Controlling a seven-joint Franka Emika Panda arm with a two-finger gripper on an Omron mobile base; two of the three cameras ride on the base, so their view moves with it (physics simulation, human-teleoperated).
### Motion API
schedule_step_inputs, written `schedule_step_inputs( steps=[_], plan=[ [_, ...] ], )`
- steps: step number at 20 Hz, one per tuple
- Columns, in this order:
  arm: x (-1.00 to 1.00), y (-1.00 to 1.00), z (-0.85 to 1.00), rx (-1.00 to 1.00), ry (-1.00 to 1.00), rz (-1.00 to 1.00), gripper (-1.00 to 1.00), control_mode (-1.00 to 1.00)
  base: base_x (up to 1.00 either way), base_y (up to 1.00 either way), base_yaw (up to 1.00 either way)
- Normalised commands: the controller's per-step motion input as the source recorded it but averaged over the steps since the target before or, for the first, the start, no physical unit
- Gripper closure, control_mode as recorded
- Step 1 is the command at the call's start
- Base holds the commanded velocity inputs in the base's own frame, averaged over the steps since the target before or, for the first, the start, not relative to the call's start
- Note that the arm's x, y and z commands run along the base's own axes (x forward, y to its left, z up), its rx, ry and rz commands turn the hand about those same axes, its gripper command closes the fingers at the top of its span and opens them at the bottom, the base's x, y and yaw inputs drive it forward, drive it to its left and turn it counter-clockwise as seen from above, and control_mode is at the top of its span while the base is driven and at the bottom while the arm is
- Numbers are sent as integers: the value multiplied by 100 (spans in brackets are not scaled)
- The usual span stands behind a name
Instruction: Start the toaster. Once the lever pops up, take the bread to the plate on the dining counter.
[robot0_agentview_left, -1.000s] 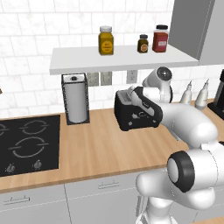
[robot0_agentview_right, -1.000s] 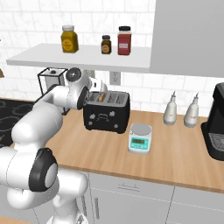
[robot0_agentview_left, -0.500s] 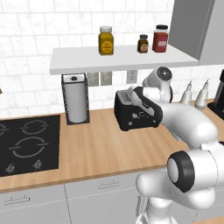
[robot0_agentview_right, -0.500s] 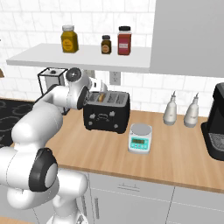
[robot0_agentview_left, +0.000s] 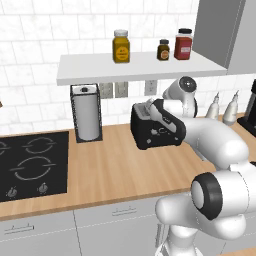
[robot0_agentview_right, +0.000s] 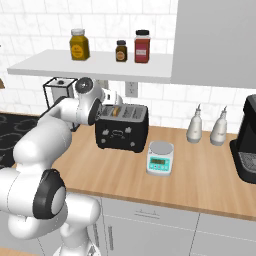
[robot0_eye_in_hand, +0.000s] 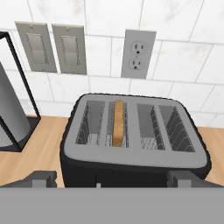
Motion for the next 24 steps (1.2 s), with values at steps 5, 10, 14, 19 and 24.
schedule_step_inputs(
  steps=[5, 10, 14, 19, 24],
  plan=[
    [0, 0, 0, 0, 0, 0, -100, -100, 0, 0, 0],
    [0, 0, 0, 0, 0, 0, -100, -100, 0, 0, 0],
    [0, 0, 0, 0, 0, 0, -100, -100, 0, 0, 0],
    [-7, -2, -13, 0, 1, 0, -100, -100, 0, 0, 0],
    [-5, -10, -24, 0, 8, 0, -100, -100, 0, 0, 0]
  ],
)
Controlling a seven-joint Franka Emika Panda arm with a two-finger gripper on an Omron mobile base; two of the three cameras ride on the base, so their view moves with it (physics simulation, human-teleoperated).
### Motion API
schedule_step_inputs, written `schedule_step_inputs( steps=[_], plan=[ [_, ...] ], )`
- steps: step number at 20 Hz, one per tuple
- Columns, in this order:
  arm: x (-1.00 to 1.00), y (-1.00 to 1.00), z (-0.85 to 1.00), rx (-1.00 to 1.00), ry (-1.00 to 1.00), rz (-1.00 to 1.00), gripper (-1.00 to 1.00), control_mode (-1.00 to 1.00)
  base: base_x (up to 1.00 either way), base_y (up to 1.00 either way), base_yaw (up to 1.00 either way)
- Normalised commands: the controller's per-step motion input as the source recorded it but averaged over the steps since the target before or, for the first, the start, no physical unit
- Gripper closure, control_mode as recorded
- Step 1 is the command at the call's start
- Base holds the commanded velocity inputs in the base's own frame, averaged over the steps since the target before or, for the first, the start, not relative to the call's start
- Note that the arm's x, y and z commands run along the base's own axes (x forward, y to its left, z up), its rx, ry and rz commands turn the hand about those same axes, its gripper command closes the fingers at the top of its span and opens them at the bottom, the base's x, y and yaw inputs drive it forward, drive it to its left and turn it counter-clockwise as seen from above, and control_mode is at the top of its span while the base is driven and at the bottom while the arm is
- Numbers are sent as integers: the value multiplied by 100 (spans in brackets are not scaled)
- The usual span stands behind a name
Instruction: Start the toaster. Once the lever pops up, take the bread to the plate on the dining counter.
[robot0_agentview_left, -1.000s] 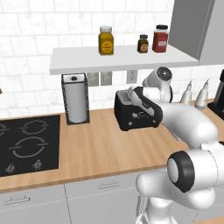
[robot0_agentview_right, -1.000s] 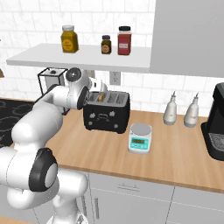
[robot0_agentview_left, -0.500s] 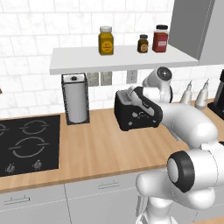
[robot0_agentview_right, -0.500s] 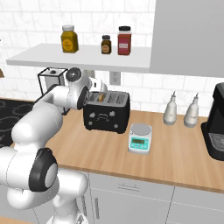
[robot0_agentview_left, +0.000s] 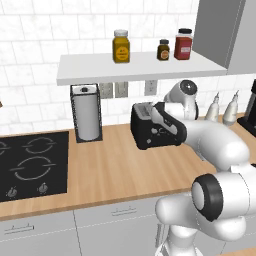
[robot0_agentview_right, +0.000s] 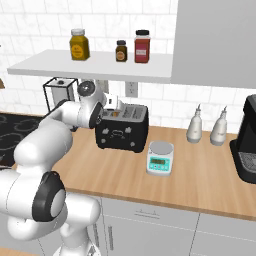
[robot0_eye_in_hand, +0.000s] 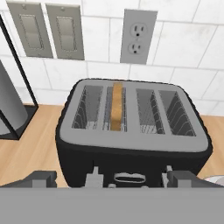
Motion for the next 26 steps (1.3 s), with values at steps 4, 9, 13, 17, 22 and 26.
schedule_step_inputs(
  steps=[4, 9, 13, 17, 22, 26],
  plan=[
    [1, -5, -9, 0, 11, 0, -100, -100, 0, 0, 0],
    [20, 0, 0, 0, 10, 0, -100, -100, 0, 0, 0],
    [23, 0, 0, 0, 4, 0, -100, -100, 0, 0, 0],
    [22, 0, -9, 0, 0, 0, -100, -100, 0, 0, 0],
    [21, 0, -17, 0, 0, 0, -100, -100, 0, 0, 0],
    [18, 0, -18, 0, -3, 0, -100, -100, 0, 0, 0]
  ],
)
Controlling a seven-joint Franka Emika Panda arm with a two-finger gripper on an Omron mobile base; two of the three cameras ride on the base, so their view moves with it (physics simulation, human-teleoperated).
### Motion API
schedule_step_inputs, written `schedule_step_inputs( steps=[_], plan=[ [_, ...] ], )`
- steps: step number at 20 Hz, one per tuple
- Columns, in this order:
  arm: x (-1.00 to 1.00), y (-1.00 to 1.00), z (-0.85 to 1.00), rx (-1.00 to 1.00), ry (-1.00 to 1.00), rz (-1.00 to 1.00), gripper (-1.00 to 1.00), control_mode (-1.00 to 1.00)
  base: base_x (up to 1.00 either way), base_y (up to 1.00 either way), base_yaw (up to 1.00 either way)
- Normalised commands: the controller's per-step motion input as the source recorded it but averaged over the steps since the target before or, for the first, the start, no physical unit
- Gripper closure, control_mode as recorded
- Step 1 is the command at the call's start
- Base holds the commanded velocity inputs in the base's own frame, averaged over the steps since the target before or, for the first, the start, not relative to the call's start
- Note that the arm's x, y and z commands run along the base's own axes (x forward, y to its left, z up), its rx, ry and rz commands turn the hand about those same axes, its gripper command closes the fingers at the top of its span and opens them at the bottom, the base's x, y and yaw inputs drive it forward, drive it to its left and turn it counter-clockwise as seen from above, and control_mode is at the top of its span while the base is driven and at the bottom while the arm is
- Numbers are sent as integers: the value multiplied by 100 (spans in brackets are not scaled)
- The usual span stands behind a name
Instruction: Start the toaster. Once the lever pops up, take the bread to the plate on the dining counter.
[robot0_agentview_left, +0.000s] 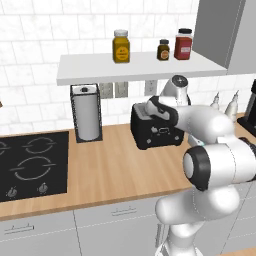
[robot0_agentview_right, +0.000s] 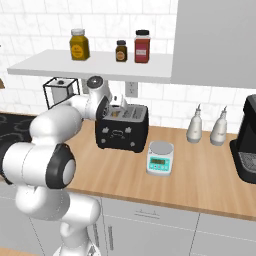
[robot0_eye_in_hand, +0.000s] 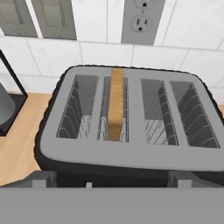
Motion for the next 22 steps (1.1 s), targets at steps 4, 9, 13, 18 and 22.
schedule_step_inputs(
  steps=[4, 9, 13, 18, 22],
  plan=[
    [20, 0, -3, 0, -1, 0, -100, -100, 0, 0, 0],
    [26, 0, -2, 0, -1, 0, -100, -100, 0, 0, 0],
    [19, 0, -8, 0, -2, 0, -100, -100, 0, 0, 0],
    [11, 0, -20, 3, -3, 0, -100, -100, 0, 0, 0],
    [5, 0, -29, 5, -2, 0, -100, -100, 0, 0, 0]
  ],
)
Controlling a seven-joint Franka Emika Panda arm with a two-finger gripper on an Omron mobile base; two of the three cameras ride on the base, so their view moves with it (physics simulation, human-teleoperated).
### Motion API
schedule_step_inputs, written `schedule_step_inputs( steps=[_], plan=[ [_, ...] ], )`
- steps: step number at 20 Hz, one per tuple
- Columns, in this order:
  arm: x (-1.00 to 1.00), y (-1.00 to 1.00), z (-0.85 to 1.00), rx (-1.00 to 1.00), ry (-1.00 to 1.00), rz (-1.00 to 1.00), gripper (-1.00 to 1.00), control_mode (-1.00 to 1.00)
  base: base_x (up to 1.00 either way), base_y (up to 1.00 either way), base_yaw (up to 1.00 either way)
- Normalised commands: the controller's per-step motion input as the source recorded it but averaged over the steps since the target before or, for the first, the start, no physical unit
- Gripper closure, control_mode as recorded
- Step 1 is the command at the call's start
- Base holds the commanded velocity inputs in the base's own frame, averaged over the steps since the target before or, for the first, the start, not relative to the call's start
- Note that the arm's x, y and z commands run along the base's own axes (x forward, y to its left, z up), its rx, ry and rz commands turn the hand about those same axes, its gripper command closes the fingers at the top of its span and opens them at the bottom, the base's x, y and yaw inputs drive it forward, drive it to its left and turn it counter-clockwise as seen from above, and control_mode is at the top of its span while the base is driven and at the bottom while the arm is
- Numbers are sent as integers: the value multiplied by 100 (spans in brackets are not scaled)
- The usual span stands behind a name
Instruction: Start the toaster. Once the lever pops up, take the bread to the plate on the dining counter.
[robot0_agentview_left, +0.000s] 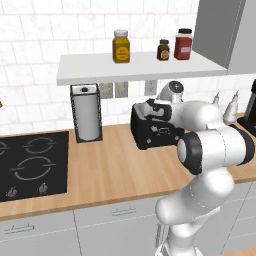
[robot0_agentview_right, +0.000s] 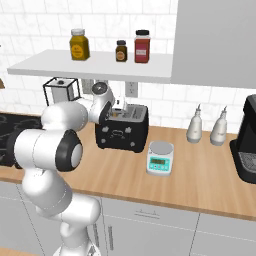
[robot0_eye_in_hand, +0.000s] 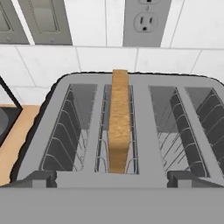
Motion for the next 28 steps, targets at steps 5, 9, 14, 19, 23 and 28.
schedule_step_inputs(
  steps=[5, 9, 14, 19, 23, 28],
  plan=[
    [15, 0, -7, 2, -3, 0, -100, -100, 0, 0, 0],
    [24, 0, -1, 0, -2, 0, -100, -100, 0, 0, 0],
    [19, 0, 0, 0, -3, 0, -100, -100, 0, 0, 0],
    [18, 0, -1, 0, -1, 0, -100, -100, 0, 0, 0],
    [13, 0, -8, 0, 0, 0, -100, -100, 0, 0, 0],
    [10, 0, -6, 0, 0, 0, -100, -100, 0, 0, 0]
  ],
)
